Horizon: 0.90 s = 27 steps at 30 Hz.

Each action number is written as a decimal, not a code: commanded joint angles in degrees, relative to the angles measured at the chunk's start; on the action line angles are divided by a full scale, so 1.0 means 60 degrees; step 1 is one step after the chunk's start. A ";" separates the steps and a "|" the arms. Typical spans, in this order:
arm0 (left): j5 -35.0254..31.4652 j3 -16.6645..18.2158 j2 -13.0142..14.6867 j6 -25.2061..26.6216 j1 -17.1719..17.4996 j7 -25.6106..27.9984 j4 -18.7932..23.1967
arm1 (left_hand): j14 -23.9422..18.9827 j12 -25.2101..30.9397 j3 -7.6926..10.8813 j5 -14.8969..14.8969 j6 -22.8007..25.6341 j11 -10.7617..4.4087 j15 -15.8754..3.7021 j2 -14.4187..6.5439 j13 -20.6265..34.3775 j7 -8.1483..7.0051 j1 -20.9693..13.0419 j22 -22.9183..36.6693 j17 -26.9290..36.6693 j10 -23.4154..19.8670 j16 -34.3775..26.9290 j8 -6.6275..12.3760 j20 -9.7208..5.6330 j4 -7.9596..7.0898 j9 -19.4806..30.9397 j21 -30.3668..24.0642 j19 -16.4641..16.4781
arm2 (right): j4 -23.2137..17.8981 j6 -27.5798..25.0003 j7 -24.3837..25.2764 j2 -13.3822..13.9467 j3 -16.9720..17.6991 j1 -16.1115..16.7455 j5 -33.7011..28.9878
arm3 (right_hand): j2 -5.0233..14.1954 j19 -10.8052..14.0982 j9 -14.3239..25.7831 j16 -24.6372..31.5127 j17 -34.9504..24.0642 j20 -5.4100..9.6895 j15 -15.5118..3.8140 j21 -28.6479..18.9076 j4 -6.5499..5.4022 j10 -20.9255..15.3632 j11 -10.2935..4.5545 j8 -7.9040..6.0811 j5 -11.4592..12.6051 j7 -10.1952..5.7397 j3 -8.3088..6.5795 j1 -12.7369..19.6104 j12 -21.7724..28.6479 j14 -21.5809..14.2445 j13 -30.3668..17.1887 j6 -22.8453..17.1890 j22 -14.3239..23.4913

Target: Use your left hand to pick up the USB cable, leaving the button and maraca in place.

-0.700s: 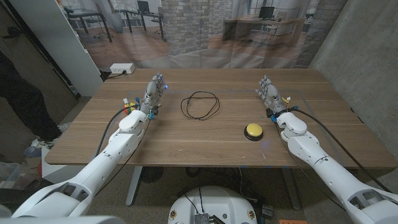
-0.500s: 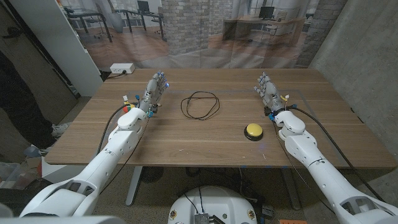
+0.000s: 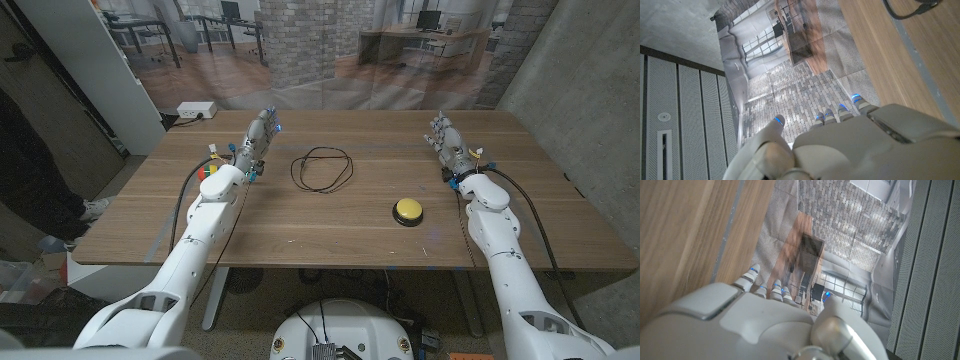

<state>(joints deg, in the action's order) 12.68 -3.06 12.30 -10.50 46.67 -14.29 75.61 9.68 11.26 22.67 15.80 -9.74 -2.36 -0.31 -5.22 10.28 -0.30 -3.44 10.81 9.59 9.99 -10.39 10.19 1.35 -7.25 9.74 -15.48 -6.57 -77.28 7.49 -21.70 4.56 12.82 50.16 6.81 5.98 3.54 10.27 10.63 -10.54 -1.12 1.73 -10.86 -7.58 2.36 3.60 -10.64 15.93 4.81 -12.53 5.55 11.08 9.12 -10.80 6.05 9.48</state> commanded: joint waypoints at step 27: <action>-0.4120 0.0723 -0.0578 0.1373 0.0731 -0.0041 0.3272 | 0.0502 0.0073 0.0008 -0.0043 -0.0805 -0.0096 0.0099 0.0140 0.0042 -0.0108 -0.0469 0.0015 0.0037 0.0573 -0.0085 0.0105 0.0196 0.0404 0.0028 -0.0009 0.0149 | 0.0299 0.0407 -0.2576 -0.1493 0.2582 -0.0514 -0.1575 | 0.0044 0.0061 0.0046 0.0074 -0.0041 -0.0004 0.0017 -0.0052 0.0006 -0.0072 0.0100 -0.0058 0.0047 0.0057 -0.0034 0.0026 0.0075 0.0018 -0.0025 0.0061 0.0051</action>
<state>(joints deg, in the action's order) -5.01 1.37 7.74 -5.57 50.16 -14.96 89.97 9.98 11.48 22.67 15.80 -9.83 -2.36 0.00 -4.54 10.27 -0.85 -5.47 10.80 9.69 9.98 -10.62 10.41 2.07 -5.35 9.73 -15.48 -5.84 -74.38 9.70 -35.71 -2.92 26.53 46.67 -1.74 5.97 3.53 10.26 10.62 -10.53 -1.12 1.73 -10.86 -7.58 2.05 3.90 -10.64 15.93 4.81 -12.52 5.55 11.08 9.12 -10.79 6.04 9.47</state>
